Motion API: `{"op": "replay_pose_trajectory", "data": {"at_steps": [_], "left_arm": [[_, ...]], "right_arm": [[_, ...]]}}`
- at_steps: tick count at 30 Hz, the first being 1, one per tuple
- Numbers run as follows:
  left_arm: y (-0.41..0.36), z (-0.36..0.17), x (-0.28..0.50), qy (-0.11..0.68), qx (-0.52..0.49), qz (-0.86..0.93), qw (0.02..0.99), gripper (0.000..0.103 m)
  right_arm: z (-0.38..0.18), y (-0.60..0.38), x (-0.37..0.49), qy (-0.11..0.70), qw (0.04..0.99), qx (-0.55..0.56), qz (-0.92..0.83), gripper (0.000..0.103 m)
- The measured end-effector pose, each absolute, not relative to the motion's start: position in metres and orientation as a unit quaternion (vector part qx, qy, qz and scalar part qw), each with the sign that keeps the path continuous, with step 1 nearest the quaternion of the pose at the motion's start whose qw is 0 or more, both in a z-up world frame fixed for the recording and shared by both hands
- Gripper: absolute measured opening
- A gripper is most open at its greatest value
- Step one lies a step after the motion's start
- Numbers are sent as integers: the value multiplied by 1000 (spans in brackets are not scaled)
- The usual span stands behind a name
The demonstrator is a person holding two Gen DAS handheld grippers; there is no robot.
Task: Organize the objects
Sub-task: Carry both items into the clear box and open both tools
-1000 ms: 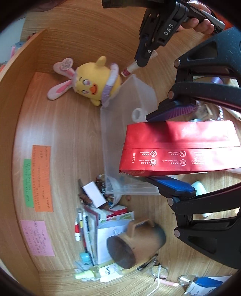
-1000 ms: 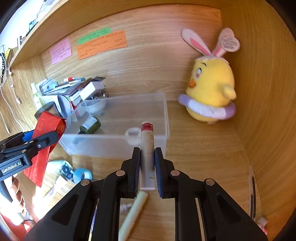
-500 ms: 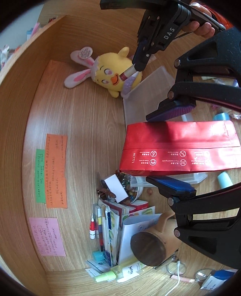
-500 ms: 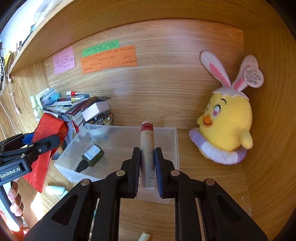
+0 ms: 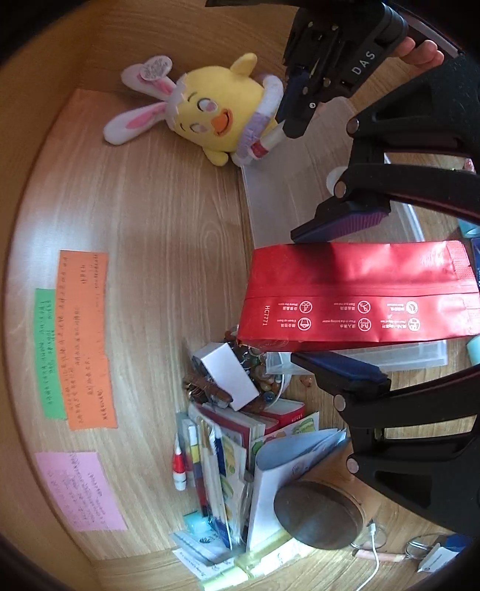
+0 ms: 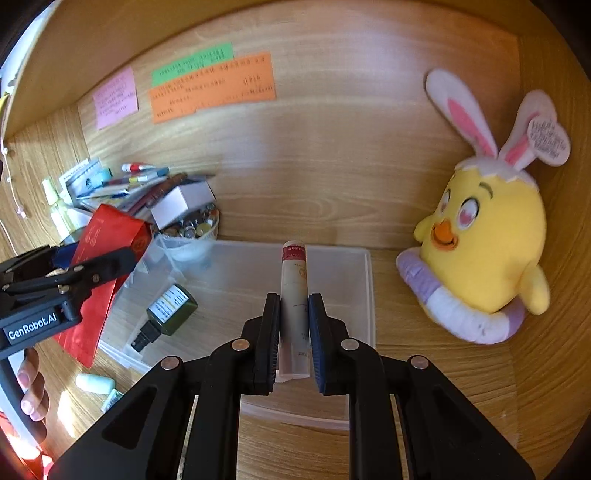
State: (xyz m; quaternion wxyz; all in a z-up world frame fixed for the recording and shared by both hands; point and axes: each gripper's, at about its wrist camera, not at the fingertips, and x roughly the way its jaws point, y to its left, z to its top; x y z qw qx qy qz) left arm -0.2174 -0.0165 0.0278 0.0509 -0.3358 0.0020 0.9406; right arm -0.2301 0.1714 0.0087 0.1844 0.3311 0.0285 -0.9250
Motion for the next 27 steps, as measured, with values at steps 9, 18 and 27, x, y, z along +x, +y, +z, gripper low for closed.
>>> {"op": "replay_pose_trajectory", "data": {"at_steps": [9, 18, 27], "left_arm": [[-3, 6, -249, 13, -382, 922, 58, 57], [9, -9, -275, 10, -426, 902, 71, 57], [27, -24, -280, 20, -455, 885, 101, 57]], "right_arm": [[-17, 172, -249, 33, 172, 362, -916, 14], [-26, 168, -252, 48, 173, 378, -908, 14], [-30, 167, -257, 56, 162, 391, -904, 14]]}}
